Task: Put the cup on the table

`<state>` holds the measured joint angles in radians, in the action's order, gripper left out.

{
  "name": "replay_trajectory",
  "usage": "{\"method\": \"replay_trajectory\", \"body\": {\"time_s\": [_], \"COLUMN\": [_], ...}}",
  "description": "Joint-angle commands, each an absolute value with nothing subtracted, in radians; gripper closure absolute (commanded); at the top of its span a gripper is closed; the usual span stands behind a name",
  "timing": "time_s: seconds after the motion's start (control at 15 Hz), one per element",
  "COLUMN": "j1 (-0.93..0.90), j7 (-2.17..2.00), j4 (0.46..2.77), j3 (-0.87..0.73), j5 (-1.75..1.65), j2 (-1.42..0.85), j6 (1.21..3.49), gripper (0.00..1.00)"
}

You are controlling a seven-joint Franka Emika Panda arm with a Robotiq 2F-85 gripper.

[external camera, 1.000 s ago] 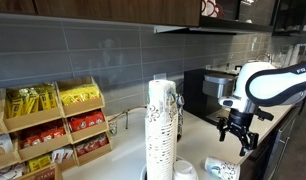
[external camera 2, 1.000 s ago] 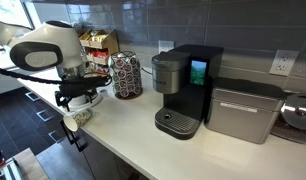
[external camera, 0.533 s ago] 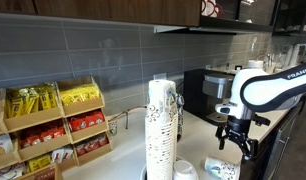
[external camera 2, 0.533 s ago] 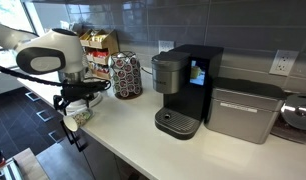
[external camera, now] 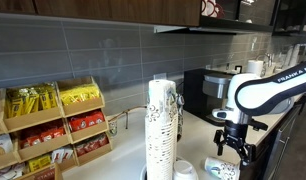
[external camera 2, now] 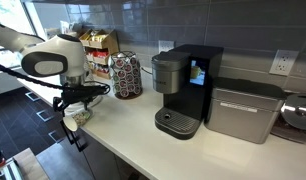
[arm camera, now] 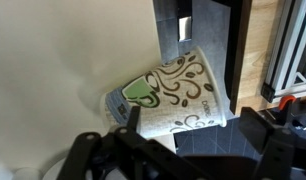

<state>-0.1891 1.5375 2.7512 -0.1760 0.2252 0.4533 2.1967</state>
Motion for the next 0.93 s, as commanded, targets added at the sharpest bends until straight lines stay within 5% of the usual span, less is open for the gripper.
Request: {"method": "replay_trajectory", "body": {"time_s": [0.0, 0.87], "j1": [-0.191, -0.201], "j7": [1.573, 1.57], "j4": [2.75, 2.748], "j3": [-0.166, -0.126], "j5": [0.277, 0.297], "j2": [0.418, 0.337], "j6": [2.236, 2.472], "gripper": [0.0, 0.0]}}
